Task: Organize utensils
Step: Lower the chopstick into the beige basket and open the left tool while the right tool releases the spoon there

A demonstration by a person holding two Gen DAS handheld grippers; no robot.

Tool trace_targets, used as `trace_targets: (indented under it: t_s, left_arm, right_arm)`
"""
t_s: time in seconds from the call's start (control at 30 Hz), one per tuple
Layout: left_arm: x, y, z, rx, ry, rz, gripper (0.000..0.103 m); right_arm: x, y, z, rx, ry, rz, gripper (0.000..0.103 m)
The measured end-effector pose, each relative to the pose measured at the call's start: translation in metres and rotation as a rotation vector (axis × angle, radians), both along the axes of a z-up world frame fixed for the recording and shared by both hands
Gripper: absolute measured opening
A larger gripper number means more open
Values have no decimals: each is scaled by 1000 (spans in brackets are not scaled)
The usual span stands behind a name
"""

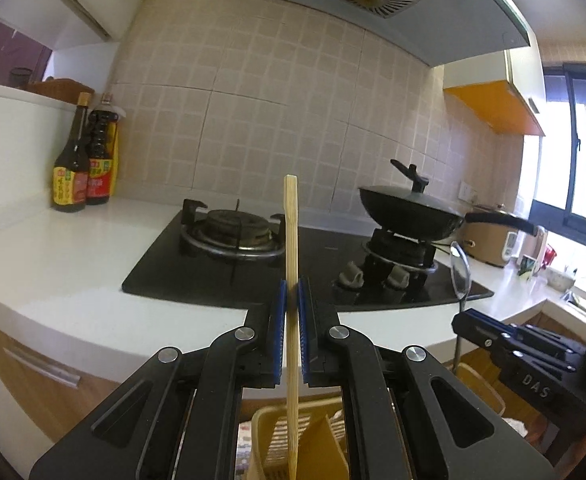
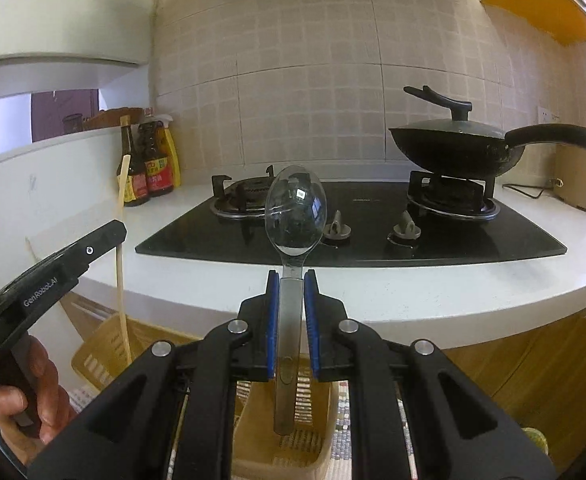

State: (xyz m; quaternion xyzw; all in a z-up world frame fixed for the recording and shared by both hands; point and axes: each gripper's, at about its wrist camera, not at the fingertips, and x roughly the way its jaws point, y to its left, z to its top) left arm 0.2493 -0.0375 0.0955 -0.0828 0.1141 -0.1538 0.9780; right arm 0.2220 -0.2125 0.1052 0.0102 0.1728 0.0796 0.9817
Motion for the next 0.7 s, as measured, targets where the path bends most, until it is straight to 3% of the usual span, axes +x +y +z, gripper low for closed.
trace_targets:
  t_s: [0.1,0.17,0.3,0.47,0.63,0.7]
  left_arm:
    - [-6,-1,-5,4,7,-18,5]
    - [-10,-1,-5,11,9,-25,13]
    - [-27,-1,-2,21,12,-35,21]
    - [-53,6,6,21,21,-44,43]
    - [-84,22,20,-21,41,-66,46]
    - [-98,28,27,-42,49,-83,48]
  right_arm:
    - [-9,-1,-3,0,-4,5,11]
    - [-14,-2,-4,2,11,13,12]
    - [-27,-5,-6,22,46,28,23]
    - [-53,-12,-2,56,83,32,23]
    - [-85,-15,14,64,91,38,25]
    - [-101,-14,21,49,76,16,40]
